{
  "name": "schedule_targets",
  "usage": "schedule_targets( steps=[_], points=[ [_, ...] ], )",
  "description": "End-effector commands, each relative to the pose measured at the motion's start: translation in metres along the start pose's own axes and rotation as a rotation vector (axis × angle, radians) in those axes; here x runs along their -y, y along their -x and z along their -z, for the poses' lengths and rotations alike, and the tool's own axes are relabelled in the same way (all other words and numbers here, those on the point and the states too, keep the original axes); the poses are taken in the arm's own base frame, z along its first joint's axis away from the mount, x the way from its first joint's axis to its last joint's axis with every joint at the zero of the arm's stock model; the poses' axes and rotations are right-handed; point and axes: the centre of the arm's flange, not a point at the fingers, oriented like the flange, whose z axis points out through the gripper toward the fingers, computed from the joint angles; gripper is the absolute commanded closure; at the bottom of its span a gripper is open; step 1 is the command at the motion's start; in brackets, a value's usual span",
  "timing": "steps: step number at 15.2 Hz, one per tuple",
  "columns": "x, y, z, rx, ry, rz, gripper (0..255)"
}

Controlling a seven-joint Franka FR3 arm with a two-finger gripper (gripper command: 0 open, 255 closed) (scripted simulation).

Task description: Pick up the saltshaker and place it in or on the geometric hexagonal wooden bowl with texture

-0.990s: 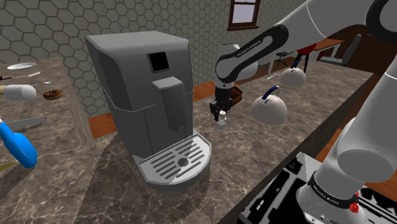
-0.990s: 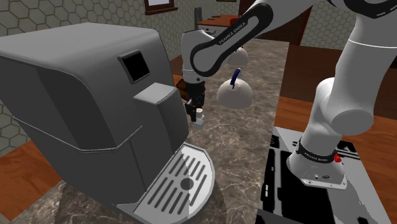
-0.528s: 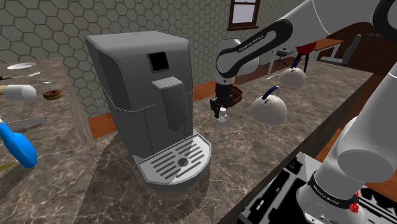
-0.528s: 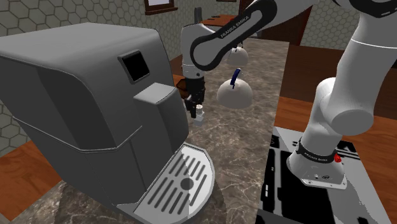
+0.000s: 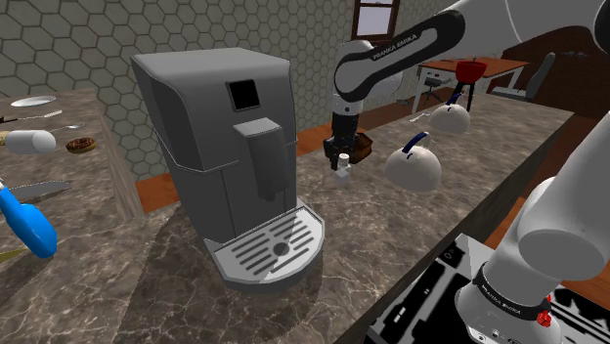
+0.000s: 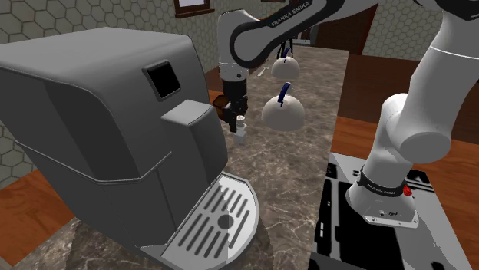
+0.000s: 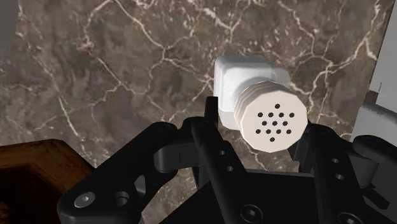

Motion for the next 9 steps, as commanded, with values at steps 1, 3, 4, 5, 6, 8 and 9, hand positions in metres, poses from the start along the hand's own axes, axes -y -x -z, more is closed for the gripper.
schedule_targets(
  steps=[1, 3, 4, 5, 6, 8, 9],
  points=[
    [0.001, 0.001, 0.010, 0.000, 0.000, 0.000, 255],
    [0.002, 0.002, 0.021, 0.000, 0.000, 0.000, 255],
    [0.003, 0.002, 0.026, 0.000, 0.000, 0.000, 255],
    [0.003, 0.003, 0.031, 0.000, 0.000, 0.000, 255],
    [0.004, 0.003, 0.036, 0.000, 0.000, 0.000, 255],
    [0.005, 0.004, 0.047, 0.000, 0.000, 0.000, 255],
    [0.005, 0.005, 0.052, 0.000, 0.000, 0.000, 255]
  ],
)
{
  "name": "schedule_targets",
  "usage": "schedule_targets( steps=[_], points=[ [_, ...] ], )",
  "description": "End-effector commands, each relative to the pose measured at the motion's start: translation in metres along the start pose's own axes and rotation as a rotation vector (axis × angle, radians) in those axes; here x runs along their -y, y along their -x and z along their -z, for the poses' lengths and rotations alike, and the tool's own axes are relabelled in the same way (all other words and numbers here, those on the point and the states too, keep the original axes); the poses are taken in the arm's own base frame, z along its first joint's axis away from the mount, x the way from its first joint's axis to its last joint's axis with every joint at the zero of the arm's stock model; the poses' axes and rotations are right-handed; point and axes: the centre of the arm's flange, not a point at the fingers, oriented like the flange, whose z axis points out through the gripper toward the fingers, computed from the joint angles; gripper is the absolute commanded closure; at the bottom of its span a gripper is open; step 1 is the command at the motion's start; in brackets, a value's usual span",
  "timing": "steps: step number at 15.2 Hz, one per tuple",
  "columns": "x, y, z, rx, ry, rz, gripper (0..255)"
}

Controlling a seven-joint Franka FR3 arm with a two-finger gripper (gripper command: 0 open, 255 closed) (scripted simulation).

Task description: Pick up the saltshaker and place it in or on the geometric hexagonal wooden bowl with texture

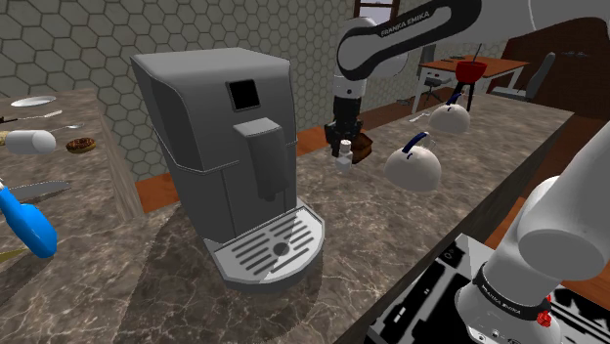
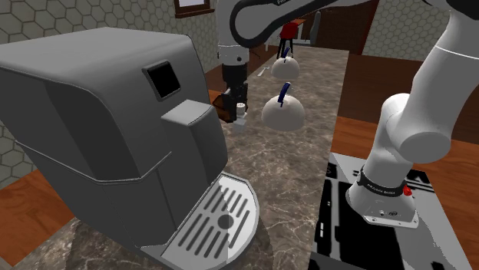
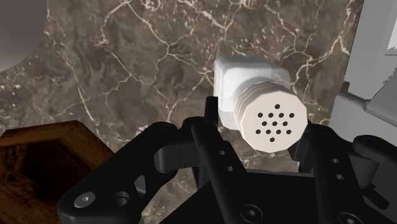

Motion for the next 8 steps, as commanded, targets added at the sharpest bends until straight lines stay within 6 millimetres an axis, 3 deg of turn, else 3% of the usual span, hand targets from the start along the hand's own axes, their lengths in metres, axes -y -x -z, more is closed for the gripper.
schedule_targets(
  steps=[1, 8],
  points=[
    [0.001, 0.001, 0.011, 0.001, 0.000, 0.000, 255],
    [0.005, 0.004, 0.047, 0.001, 0.000, 0.000, 255]
  ],
)
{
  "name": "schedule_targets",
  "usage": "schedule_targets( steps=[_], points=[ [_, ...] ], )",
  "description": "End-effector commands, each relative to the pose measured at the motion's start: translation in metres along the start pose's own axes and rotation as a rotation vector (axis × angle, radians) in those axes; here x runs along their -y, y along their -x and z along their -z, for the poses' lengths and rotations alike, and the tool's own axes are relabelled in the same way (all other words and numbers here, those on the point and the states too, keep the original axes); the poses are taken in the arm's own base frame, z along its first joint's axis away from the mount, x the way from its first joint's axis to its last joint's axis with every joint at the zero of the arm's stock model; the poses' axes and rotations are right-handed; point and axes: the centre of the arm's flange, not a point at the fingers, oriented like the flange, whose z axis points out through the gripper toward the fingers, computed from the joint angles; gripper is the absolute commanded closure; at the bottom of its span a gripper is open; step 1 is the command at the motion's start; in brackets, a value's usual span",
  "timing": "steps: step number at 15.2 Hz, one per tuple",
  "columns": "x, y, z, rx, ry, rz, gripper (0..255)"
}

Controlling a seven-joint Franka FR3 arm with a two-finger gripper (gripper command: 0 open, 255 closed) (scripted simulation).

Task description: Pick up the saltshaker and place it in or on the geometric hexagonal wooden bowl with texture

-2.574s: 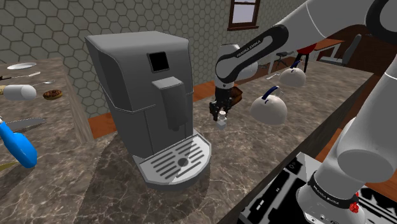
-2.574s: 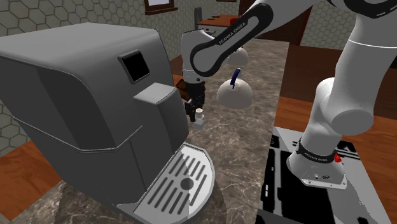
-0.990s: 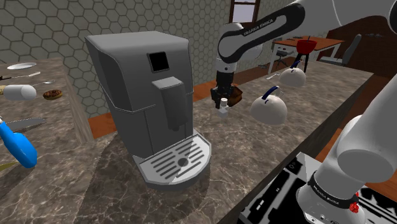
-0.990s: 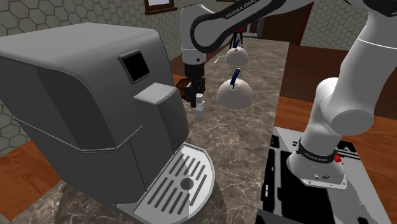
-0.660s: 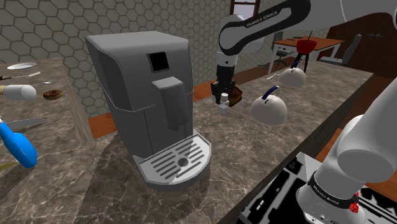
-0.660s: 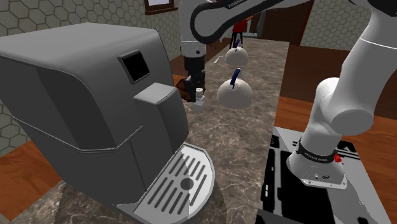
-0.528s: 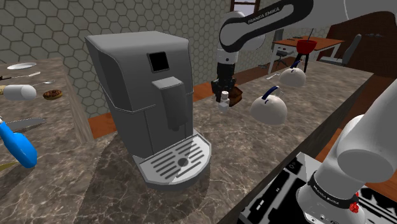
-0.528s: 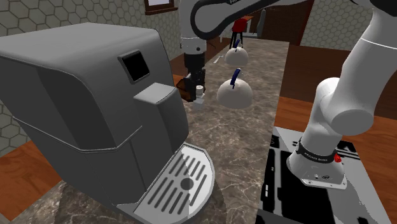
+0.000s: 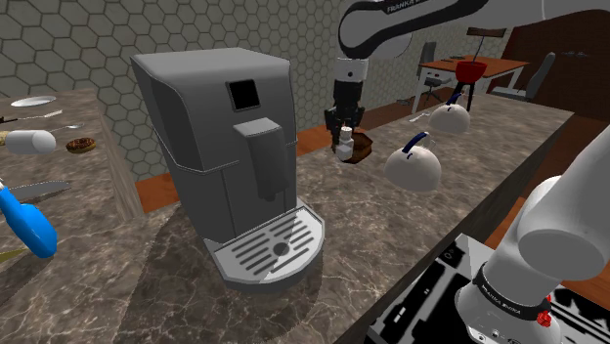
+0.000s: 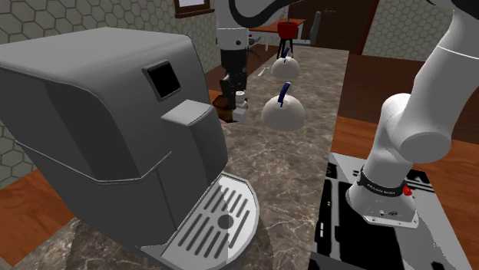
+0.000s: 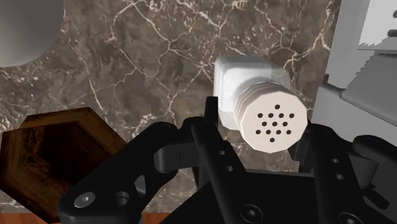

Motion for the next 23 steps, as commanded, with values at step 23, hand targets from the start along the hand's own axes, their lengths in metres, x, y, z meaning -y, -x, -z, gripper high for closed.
schedule_targets(
  steps=[23],
  points=[
    [-0.197, -0.140, 0.062, 0.000, 0.000, 0.000, 255]
  ],
)
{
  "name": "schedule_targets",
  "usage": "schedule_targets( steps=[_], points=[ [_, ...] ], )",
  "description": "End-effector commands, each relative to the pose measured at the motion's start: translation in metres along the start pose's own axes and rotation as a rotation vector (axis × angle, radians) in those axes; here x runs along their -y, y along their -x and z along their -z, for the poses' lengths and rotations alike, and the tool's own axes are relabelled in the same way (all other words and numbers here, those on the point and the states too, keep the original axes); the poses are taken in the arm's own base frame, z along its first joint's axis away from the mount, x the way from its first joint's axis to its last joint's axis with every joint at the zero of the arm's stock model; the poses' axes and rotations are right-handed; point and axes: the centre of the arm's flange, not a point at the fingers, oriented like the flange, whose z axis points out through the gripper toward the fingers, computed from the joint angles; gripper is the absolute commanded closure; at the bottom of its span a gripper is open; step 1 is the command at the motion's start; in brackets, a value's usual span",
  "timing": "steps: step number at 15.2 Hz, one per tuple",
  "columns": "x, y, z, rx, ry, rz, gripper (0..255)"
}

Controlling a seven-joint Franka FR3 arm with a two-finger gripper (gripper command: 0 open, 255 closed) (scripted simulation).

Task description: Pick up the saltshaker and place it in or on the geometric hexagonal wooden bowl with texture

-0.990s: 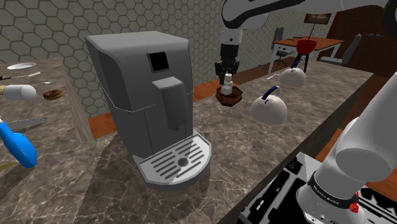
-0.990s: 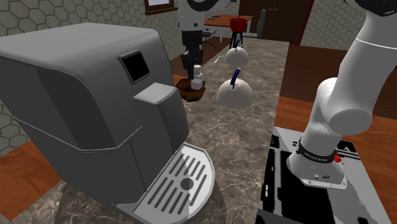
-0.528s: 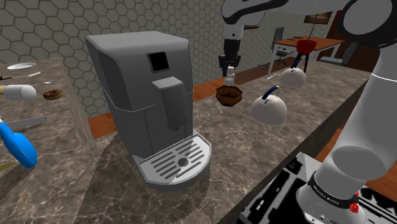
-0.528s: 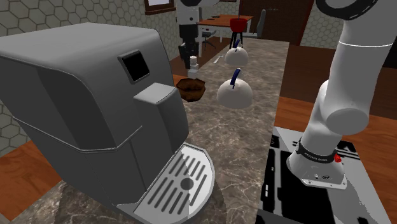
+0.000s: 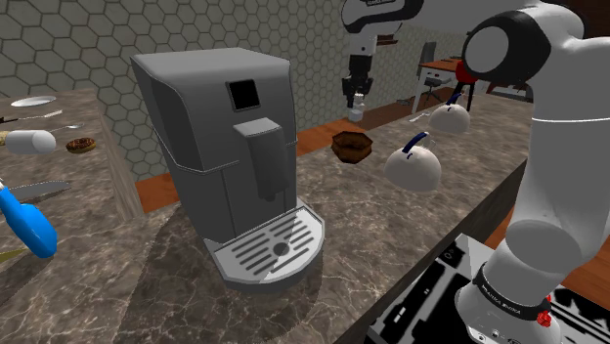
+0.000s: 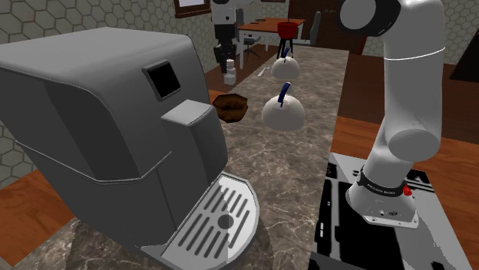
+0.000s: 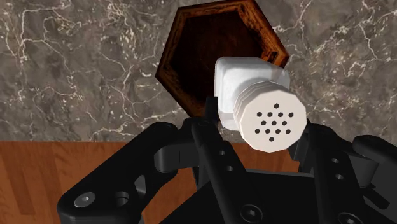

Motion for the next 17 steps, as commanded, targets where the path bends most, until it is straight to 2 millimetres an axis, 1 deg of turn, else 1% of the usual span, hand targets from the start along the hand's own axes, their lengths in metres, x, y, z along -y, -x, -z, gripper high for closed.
schedule_targets(
  steps=[1, 15, 17],
  points=[
    [-0.002, -0.004, -0.007, 0.000, 0.000, 0.001, 255],
    [-0.010, -0.011, -0.080, 0.000, 0.000, 0.002, 255],
    [-0.010, -0.011, -0.080, 0.000, 0.000, 0.002, 255]
  ],
)
